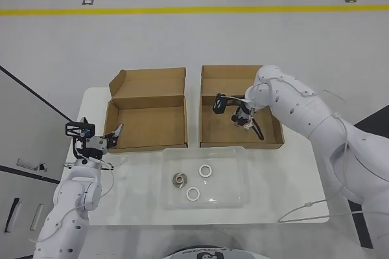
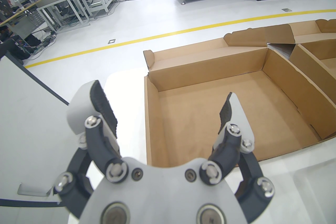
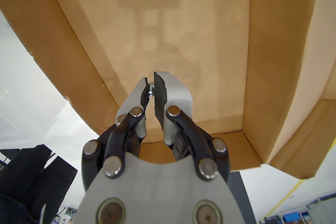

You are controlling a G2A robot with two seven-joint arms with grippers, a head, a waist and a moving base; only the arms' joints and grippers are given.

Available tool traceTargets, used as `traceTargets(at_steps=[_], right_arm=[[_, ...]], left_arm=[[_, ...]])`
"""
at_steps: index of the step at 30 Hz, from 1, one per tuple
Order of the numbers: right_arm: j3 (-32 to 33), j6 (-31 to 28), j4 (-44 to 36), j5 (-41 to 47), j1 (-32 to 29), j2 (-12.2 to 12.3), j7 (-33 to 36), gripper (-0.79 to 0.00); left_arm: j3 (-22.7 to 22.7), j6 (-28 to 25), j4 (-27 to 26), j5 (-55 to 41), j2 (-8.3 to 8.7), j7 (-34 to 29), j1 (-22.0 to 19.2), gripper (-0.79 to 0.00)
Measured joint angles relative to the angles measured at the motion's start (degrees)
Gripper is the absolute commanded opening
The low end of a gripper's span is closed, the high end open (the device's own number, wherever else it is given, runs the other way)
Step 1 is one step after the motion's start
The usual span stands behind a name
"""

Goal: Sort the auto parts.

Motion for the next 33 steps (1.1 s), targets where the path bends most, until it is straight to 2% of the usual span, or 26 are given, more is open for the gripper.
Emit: traceTargets(at_steps=[33], right_arm=[[0.00, -5.49, 10.01, -6.49, -1.69, -6.02, -5.50, -0.785]], left_arm=[[0.00, 0.00, 0.00, 0.00, 0.00, 0.00, 0.00, 0.000]])
